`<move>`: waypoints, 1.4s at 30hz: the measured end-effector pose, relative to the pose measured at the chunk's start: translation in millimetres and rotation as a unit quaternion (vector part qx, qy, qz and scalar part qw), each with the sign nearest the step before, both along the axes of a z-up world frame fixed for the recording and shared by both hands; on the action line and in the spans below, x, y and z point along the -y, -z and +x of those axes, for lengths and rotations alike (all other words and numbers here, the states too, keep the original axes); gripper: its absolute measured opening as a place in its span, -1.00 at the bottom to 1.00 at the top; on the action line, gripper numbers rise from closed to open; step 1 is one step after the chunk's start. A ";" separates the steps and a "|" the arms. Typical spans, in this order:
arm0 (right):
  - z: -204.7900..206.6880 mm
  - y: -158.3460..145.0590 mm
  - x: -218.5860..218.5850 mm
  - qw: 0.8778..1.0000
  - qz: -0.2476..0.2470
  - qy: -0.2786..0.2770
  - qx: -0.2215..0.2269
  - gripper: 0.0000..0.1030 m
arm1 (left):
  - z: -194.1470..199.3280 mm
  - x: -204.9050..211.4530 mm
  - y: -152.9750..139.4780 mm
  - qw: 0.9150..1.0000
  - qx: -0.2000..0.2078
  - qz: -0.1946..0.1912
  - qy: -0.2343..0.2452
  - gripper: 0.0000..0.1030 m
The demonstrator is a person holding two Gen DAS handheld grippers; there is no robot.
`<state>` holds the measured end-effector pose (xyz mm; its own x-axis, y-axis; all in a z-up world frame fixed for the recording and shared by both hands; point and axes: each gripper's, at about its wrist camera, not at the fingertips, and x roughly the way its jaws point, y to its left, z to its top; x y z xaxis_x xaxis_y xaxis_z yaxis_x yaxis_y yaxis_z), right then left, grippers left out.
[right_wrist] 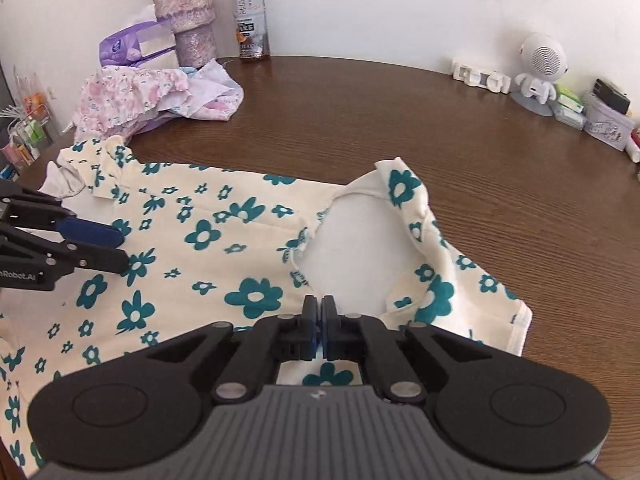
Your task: Fold clothes
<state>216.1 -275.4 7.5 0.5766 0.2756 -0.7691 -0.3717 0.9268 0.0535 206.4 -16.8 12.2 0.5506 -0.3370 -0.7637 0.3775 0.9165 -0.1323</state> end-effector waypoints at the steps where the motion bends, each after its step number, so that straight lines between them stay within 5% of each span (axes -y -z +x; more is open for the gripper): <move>1: -0.3 0.1 -0.2 1.000 0.000 0.000 0.001 -0.97 | -0.3 -0.2 0.0 1.000 0.000 0.001 -0.001 -0.55; 4: -2.9 -3.8 5.1 1.000 0.020 0.005 0.001 -0.85 | -0.4 0.4 -1.4 1.000 -0.001 0.005 -0.008 -0.54; 6: -6.2 -9.7 13.3 0.999 0.040 0.014 0.006 -0.58 | -2.0 0.5 -5.2 1.000 -0.003 0.003 -0.009 -0.52; 15: -17.0 -8.1 31.4 0.999 0.017 0.032 0.010 -0.45 | -7.2 65.7 -20.8 0.993 0.004 0.049 0.111 -0.52; 20: -13.5 1.4 29.1 0.999 0.016 0.033 0.003 -0.42 | 7.7 104.6 -9.6 0.991 -0.007 0.063 0.120 -0.50; 22: -12.4 2.5 29.0 0.999 0.014 0.033 0.004 -0.64 | 11.4 114.7 -3.6 0.991 -0.008 0.072 0.116 -0.51; 23: -12.2 2.7 29.7 0.999 0.015 0.032 0.003 -0.92 | 11.7 117.4 -2.9 0.990 -0.003 0.076 0.116 -0.51; 28: -10.1 -3.5 35.6 0.999 0.027 0.038 0.007 -0.89 | 19.7 128.5 -11.6 0.993 0.011 0.057 0.104 -0.52; 31: -6.6 -9.1 35.2 0.999 0.020 0.044 0.022 -0.79 | 28.6 144.4 -13.1 0.991 0.040 0.091 0.090 -0.52; 34: -1.0 -8.9 33.6 0.999 0.011 0.046 0.024 -0.49 | 38.1 156.3 -7.4 0.988 0.057 0.119 0.083 -0.52; 37: 4.3 -0.2 33.0 0.999 0.003 0.048 0.012 -0.46 | 41.7 163.4 0.9 0.984 0.053 0.144 0.089 -0.56; 39: 5.8 3.6 32.1 0.999 -0.002 0.045 0.009 -0.58 | 42.0 165.3 0.7 0.984 0.049 0.141 0.100 -0.91; 42: 4.3 5.1 31.9 0.999 -0.008 0.040 0.017 -0.94 | 43.6 166.1 -1.4 0.985 0.049 0.135 0.094 -0.97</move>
<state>220.4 -307.3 2.4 0.6228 0.2152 -0.7522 -0.2980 0.9542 0.0262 250.0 -182.8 13.6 0.5740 -0.2319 -0.7853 0.5419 0.8266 0.1520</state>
